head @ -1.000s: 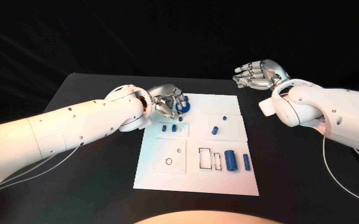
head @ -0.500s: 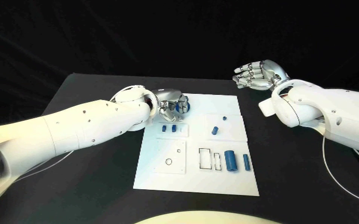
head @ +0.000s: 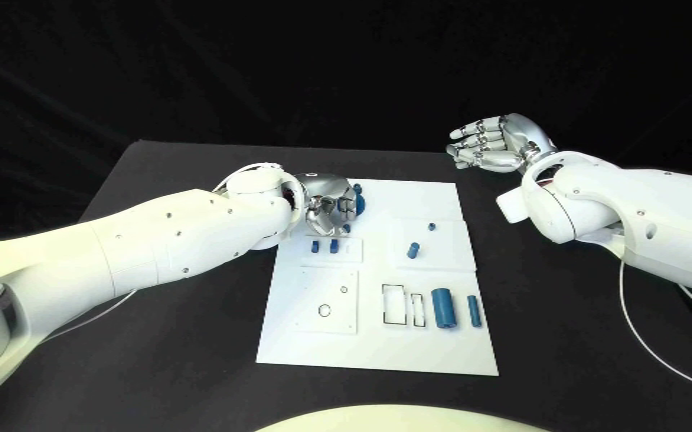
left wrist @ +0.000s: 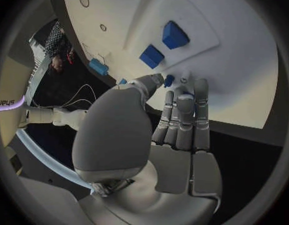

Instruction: Assemble the parts on the task board

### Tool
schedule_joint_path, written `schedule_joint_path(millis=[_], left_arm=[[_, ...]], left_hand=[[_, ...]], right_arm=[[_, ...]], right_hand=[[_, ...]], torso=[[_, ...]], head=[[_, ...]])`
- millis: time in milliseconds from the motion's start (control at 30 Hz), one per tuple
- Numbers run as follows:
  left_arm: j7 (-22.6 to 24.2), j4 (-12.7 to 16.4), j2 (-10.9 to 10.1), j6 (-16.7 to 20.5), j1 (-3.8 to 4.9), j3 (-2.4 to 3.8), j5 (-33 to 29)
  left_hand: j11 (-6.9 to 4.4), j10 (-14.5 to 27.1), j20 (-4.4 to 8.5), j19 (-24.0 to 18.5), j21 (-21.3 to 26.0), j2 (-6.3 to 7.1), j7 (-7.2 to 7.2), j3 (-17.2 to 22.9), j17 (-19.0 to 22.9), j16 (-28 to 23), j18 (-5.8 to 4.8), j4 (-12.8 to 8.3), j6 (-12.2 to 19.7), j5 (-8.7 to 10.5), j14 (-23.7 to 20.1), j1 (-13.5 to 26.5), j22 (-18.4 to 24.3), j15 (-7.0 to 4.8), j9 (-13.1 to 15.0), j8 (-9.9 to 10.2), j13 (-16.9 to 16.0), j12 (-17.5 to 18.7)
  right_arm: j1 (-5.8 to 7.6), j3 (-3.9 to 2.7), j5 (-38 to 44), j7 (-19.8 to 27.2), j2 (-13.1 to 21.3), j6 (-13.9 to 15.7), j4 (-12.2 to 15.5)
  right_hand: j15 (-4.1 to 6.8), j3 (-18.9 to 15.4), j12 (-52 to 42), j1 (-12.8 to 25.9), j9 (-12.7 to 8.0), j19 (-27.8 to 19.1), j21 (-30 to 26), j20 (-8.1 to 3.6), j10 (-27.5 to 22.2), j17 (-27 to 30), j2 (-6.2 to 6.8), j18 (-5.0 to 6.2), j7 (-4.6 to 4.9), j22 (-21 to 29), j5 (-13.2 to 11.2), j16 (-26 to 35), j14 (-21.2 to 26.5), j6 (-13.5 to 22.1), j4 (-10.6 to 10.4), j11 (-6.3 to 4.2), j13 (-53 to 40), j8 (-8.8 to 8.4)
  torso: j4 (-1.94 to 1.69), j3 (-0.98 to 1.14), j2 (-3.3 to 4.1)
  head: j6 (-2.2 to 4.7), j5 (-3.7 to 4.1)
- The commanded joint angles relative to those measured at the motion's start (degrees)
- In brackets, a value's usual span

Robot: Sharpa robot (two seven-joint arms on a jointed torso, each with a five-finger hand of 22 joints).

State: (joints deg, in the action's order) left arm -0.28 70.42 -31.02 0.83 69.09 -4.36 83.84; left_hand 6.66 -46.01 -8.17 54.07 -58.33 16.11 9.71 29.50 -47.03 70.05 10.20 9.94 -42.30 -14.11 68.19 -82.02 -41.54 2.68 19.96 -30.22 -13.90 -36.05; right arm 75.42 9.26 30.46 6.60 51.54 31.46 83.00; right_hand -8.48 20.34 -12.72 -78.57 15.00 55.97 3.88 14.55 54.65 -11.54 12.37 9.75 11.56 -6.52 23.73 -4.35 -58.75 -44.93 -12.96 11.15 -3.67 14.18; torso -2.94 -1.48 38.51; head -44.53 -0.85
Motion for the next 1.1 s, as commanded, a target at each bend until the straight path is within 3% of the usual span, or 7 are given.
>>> schedule_joint_path(millis=[33, 433, 900, 1100], left_arm=[[-0.6, -0.1, 0.3, -2.1, -0.01, 0.01, 1.3], [0.4, -0.6, 0.9, -1.5, -0.07, -0.01, 1.4], [-0.2, -1.6, 1.7, -3.0, -0.27, -0.08, 1.3], [-0.7, -2.0, 1.9, -3.6, -0.28, -0.12, 1.3]], left_hand=[[-0.05, -0.9, -0.07, 0.7, -0.7, -0.45, -0.16, 0.3, -0.6, 0.9, 0.07, -0.5, -1.0, 0.08, 0.7, -0.5, -0.9, -0.08, -0.3, 0.3, 0.2, 0.1], [-0.67, -3.9, 0.39, 1.5, -3.7, -1.22, -0.8, 3.2, -1.8, 3.5, -0.28, -2.0, -5.4, 0.09, 1.7, -1.4, -4.1, -0.61, -2.0, 1.7, 1.9, 1.1], [-0.75, -5.1, 0.51, 3.3, -6.2, -1.04, -0.7, 3.9, -4.9, 6.1, -0.84, -2.4, -6.0, 0.26, 3.9, -0.5, -7.2, -0.68, -2.9, 3.4, 3.0, 2.4], [-1.07, -6.5, 0.57, 4.8, -7.9, -1.67, -0.82, 4.3, -7.6, 8.0, -1.22, -3.0, -7.0, 0.34, 5.7, -0.6, -9.5, -0.89, -3.1, 3.6, 3.1, 2.4]], right_arm=[[-0.02, -0.01, 0.2, 0.8, 0.0, -0.5, 0.1], [-0.02, -0.01, 0.4, 0.8, -0.1, -0.6, 0.1], [-0.02, -0.01, 0.5, 0.8, -0.2, -0.7, 0.2], [-0.02, -0.02, 0.5, 0.8, -0.2, -0.7, 0.3]], right_hand=[[-0.28, 0.0, 0.3, 0.1, -0.1, 0.2, 0.1, 0.28, 0.4, 0.1, -0.16, 0.75, 3.35, 0.1, 0.1, 0.3, -0.3, -0.2, 0.5, 0.12, 0.0, -0.25], [-0.27, 0.0, 0.3, 0.1, -0.1, 0.2, 0.1, 0.28, 0.4, 0.1, -0.17, 0.75, 3.35, 0.1, 0.2, 0.3, -0.3, -0.2, 0.5, 0.12, 0.0, -0.25], [-0.28, 0.0, 0.3, 0.2, -0.1, 0.2, 0.1, 0.28, 0.4, 0.2, -0.18, 0.74, 3.36, 0.2, 0.2, 0.3, -0.3, -0.2, 0.5, 0.12, 0.0, -0.26], [-0.28, 0.0, 0.3, 0.2, -0.1, 0.2, 0.1, 0.28, 0.4, 0.2, -0.18, 0.74, 3.36, 0.2, 0.2, 0.3, -0.3, -0.2, 0.5, 0.13, 0.0, -0.26]], torso=[[-0.01, -0.04, -0.01], [-0.05, -0.07, -0.02], [-0.04, 0.04, -0.02], [-0.03, -0.02, -0.03]], head=[[-0.08, 0.03], [-0.13, 0.13], [-0.22, 0.19], [-0.35, 0.28]])
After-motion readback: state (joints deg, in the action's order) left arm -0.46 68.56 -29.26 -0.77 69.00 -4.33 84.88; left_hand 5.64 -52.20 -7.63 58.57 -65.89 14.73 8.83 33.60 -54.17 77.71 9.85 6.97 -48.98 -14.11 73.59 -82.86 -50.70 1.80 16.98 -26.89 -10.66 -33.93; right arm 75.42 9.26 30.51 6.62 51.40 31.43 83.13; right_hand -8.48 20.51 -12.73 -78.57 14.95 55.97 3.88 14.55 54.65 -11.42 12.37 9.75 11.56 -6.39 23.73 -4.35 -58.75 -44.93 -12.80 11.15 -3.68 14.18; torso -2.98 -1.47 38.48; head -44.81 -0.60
